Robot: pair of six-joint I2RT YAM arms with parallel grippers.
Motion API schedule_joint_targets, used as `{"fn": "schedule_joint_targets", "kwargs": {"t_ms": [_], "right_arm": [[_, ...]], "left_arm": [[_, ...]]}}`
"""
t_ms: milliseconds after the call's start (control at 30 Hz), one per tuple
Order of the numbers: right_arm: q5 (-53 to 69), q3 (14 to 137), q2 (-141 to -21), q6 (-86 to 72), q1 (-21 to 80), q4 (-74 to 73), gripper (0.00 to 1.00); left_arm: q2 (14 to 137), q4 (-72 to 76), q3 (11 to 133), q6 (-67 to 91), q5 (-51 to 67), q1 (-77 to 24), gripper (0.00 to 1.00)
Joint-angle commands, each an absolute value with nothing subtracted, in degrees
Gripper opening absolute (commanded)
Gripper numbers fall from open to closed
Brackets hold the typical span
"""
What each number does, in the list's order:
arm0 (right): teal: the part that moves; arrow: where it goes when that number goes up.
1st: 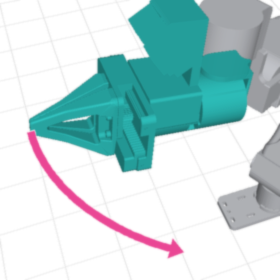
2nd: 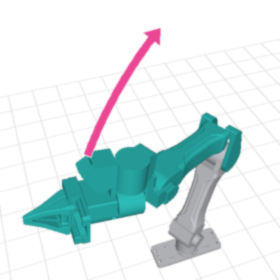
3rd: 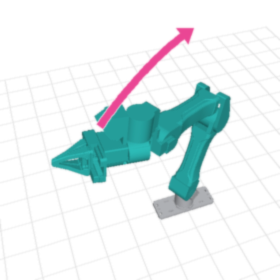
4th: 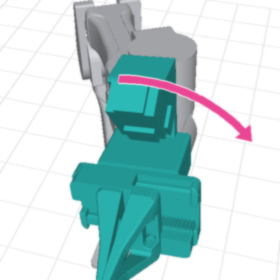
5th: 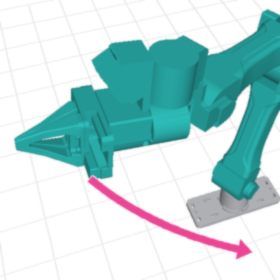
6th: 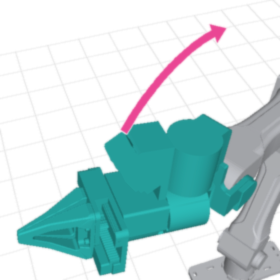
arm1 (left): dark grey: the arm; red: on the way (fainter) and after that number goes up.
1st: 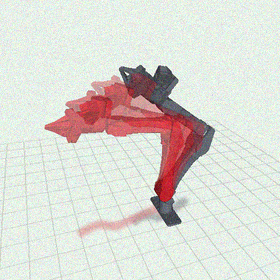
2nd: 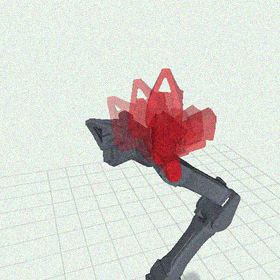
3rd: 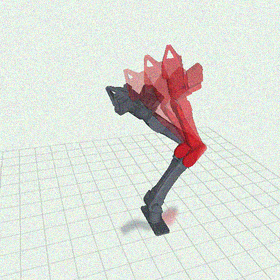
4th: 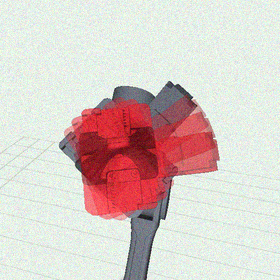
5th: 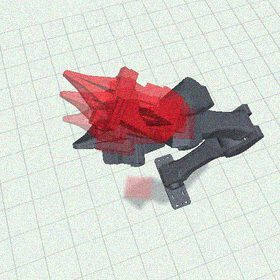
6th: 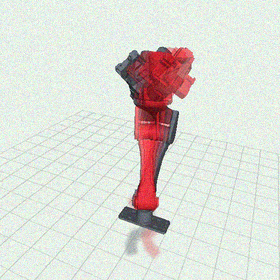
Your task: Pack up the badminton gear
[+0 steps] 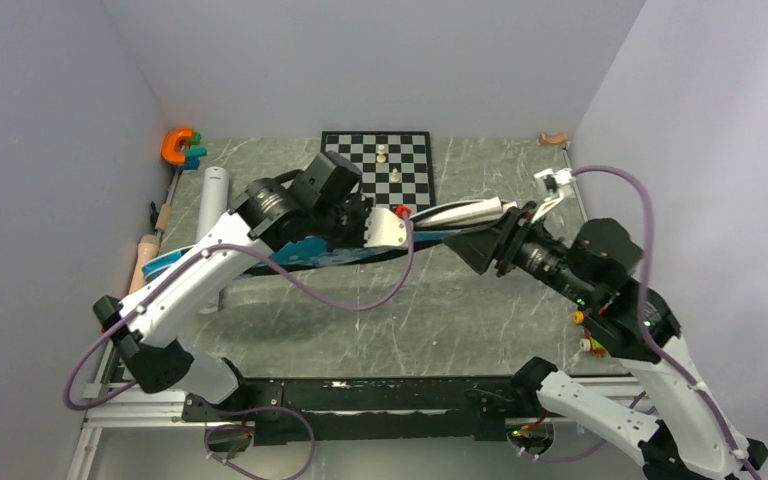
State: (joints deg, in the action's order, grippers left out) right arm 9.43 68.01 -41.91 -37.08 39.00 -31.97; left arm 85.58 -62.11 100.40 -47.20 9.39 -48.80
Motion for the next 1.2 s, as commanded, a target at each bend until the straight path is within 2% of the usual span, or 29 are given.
{"fn": "schedule_joint_targets", "kwargs": {"t_ms": [0,200,400,600,1167], "right_arm": [[-2.2,76.4,-41.2,-30.5,39.2,-41.5,0.53],[-20.3,78.3,-40.5,-31.3,39.2,-48.6,0.18],[-25.5,72.8,-39.3,-36.0,39.2,-51.1,0.01],[-26.9,68.4,-34.4,-39.5,39.2,-52.1,0.00],[-21.0,54.5,-33.6,-46.6,39.0,-47.0,0.00]], "left_arm": [[77.8,-62.2,96.1,-47.6,13.1,-49.4,0.00],[72.8,-63.4,91.7,-47.2,15.0,-49.3,0.00],[68.2,-63.1,85.1,-47.0,15.8,-47.8,0.00],[65.9,-62.2,80.7,-47.5,16.3,-46.0,0.00],[67.5,-61.5,82.5,-46.5,17.8,-45.6,0.00]]}}
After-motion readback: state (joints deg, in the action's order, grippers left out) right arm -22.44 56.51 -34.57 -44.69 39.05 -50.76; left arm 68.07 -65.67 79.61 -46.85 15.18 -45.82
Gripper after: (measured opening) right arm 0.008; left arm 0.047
